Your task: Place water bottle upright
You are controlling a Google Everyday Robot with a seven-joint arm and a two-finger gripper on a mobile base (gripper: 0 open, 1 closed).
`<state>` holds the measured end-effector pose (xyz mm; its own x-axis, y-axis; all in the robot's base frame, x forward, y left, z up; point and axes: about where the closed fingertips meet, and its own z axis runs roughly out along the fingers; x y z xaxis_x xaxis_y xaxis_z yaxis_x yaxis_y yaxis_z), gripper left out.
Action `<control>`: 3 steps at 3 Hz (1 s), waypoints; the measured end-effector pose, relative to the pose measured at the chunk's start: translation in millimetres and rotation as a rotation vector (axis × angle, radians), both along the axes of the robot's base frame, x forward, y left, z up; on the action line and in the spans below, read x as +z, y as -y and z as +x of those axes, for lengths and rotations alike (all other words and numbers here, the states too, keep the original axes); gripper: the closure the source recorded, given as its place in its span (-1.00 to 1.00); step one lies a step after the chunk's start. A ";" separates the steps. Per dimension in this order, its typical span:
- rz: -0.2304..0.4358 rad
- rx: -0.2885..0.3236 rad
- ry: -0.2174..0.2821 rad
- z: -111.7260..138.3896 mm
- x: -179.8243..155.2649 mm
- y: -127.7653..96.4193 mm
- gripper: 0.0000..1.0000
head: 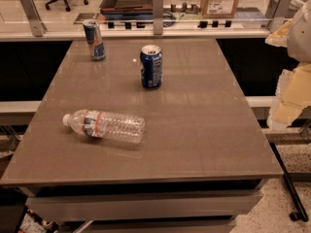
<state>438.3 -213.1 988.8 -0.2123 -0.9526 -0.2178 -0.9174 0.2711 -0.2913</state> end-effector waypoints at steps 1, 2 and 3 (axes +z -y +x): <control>0.006 -0.010 -0.003 -1.1 5.0 -5.4 -1.00; 0.044 -0.008 0.003 -4.4 12.7 -15.1 -1.00; 0.139 -0.005 0.003 -3.7 15.8 -26.1 -1.00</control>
Offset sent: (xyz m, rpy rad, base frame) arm -0.0092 0.0269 0.0174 0.0982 0.0130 -0.0037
